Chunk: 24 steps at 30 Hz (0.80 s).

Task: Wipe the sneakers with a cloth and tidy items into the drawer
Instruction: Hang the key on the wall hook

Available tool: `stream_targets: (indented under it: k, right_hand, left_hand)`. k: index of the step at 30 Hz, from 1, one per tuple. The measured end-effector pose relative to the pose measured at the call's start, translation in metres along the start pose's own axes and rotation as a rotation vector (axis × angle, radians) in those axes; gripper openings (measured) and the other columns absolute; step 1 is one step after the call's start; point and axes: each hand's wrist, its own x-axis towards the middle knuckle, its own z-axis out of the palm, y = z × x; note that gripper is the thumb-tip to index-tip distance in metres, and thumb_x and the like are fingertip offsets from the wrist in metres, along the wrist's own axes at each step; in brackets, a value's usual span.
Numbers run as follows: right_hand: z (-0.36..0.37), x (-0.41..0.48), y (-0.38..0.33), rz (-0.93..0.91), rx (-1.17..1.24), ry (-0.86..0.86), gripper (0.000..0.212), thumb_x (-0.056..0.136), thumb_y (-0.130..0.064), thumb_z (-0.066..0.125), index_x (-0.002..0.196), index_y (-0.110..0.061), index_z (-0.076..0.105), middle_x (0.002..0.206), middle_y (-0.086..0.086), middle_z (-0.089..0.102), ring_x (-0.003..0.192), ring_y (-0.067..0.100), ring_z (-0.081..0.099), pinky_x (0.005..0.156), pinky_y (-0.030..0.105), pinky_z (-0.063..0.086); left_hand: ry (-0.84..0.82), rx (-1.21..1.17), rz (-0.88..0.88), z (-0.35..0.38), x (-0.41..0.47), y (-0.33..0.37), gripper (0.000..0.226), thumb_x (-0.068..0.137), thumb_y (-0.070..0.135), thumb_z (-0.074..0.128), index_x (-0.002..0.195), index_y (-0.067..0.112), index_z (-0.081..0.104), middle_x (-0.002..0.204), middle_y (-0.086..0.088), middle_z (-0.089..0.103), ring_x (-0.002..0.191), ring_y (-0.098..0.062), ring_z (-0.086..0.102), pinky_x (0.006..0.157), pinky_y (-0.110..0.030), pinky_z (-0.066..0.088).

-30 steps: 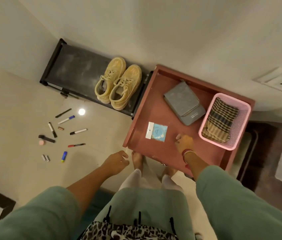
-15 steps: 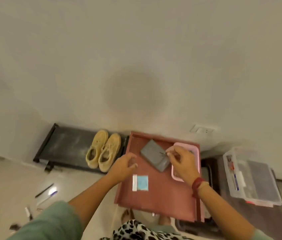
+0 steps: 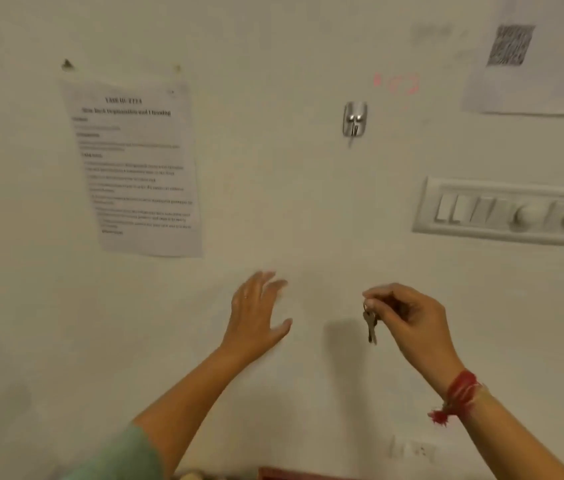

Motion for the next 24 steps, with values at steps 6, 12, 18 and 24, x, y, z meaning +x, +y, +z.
stream_targets:
  k: [6, 12, 18, 24]
  right_hand:
    - [0.0, 0.082, -0.049, -0.097, 0.044, 0.022, 0.01, 0.079, 0.001, 0.07, 0.076, -0.009, 0.068, 0.071, 0.005, 0.071, 0.07, 0.021, 0.07, 0.076, 0.035, 0.058]
    - [0.007, 0.163, -0.094, -0.231, 0.026, 0.096, 0.02, 0.081, 0.004, 0.065, 0.08, -0.015, 0.07, 0.077, 0.0, 0.069, 0.072, 0.011, 0.068, 0.075, 0.027, 0.057]
    - [0.015, 0.206, -0.101, -0.199, -0.099, 0.21, 0.014, 0.078, 0.001, 0.067, 0.081, -0.012, 0.072, 0.077, 0.003, 0.069, 0.074, 0.014, 0.068, 0.075, 0.028, 0.058]
    - [0.017, 0.21, -0.096, -0.143, -0.153, 0.198, 0.015, 0.076, 0.001, 0.069, 0.078, -0.014, 0.07, 0.071, -0.003, 0.066, 0.059, -0.003, 0.062, 0.073, 0.016, 0.054]
  left_hand:
    - [0.002, 0.284, -0.043, -0.041, 0.107, 0.003, 0.141, 0.055, 0.055, 0.084, 0.142, 0.041, -0.026, 0.151, 0.002, -0.035, 0.136, -0.022, -0.041, 0.108, -0.059, -0.017]
    - [-0.011, 0.286, -0.066, -0.038, 0.113, -0.003, 0.144, 0.053, 0.053, 0.086, 0.139, 0.046, -0.029, 0.149, 0.01, -0.037, 0.133, -0.016, -0.044, 0.106, -0.056, -0.02]
    - [-0.069, 0.316, -0.095, -0.043, 0.113, 0.0, 0.137, 0.057, 0.055, 0.083, 0.14, 0.042, -0.026, 0.149, -0.001, -0.037, 0.132, -0.018, -0.043, 0.107, -0.056, -0.02]
    - [-0.063, 0.296, -0.085, -0.043, 0.113, -0.001, 0.139, 0.056, 0.055, 0.083, 0.141, 0.042, -0.026, 0.149, -0.001, -0.037, 0.131, -0.019, -0.045, 0.107, -0.057, -0.019]
